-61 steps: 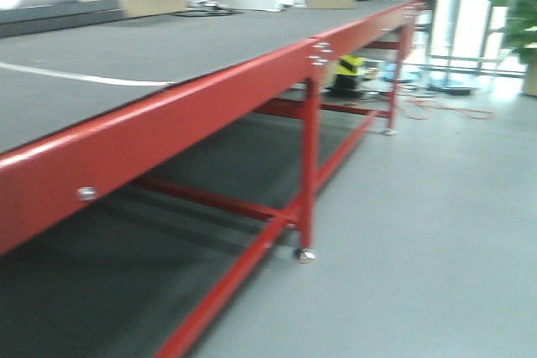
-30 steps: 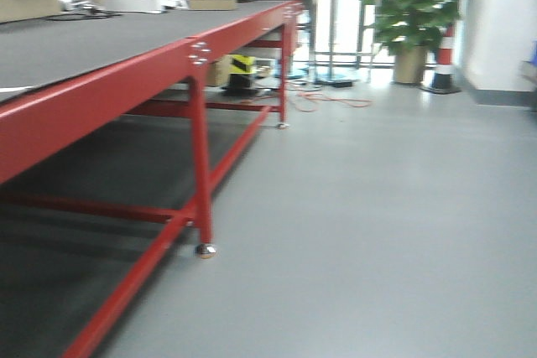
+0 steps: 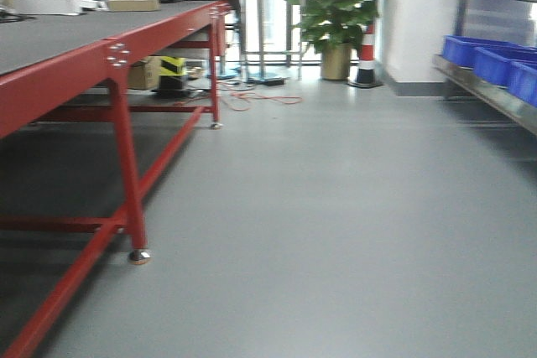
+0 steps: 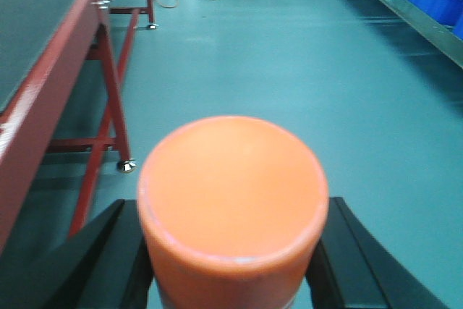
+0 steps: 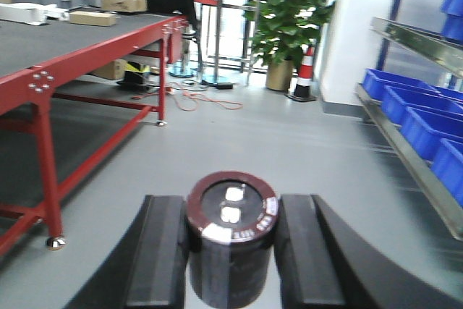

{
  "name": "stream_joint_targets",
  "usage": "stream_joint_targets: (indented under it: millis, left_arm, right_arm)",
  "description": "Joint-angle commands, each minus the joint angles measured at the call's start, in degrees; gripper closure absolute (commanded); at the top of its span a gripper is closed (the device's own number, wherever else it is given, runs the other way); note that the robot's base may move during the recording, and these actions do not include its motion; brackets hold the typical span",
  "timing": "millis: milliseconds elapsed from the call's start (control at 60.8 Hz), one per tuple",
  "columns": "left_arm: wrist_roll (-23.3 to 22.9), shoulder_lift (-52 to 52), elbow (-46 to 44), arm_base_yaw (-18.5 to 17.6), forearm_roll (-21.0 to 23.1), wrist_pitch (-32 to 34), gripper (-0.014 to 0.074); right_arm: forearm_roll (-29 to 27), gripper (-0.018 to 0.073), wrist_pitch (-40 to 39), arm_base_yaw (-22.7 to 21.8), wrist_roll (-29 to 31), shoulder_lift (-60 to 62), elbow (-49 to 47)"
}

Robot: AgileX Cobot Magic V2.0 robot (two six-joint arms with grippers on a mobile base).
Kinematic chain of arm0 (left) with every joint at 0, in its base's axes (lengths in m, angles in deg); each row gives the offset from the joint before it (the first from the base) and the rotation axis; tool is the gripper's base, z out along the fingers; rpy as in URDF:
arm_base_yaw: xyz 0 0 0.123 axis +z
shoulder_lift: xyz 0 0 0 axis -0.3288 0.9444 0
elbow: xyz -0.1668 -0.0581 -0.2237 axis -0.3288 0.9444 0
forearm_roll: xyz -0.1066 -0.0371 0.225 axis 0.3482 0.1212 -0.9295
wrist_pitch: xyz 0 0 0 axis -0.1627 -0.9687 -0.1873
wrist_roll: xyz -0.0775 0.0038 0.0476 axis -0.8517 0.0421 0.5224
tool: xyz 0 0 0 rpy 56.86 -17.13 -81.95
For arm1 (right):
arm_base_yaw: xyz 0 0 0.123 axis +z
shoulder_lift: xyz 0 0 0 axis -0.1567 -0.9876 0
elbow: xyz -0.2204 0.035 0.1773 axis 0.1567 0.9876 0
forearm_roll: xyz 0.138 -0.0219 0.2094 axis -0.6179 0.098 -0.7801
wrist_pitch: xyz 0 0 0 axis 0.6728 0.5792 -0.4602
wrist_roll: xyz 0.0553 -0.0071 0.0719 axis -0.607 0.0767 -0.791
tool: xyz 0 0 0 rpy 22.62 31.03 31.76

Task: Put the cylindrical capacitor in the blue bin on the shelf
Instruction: 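Drive the base away from the table holding both objects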

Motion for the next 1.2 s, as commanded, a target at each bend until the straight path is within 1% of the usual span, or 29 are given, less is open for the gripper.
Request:
stream_joint_targets:
  millis: [0,1184]
  left_arm:
    - [0.2,-0.3,0.1,-0.3,0.3,1.2,0.0707]
    - [0.2,-0.3,0.1,-0.3,0.3,1.2,0.0707]
  right_arm:
    - [0.4,0.0670,-1.5,0.0,0.4,0.2,-0.1]
    - [-0.2,0.0670,-1.5,0.0,0.4,0.2,-0.1]
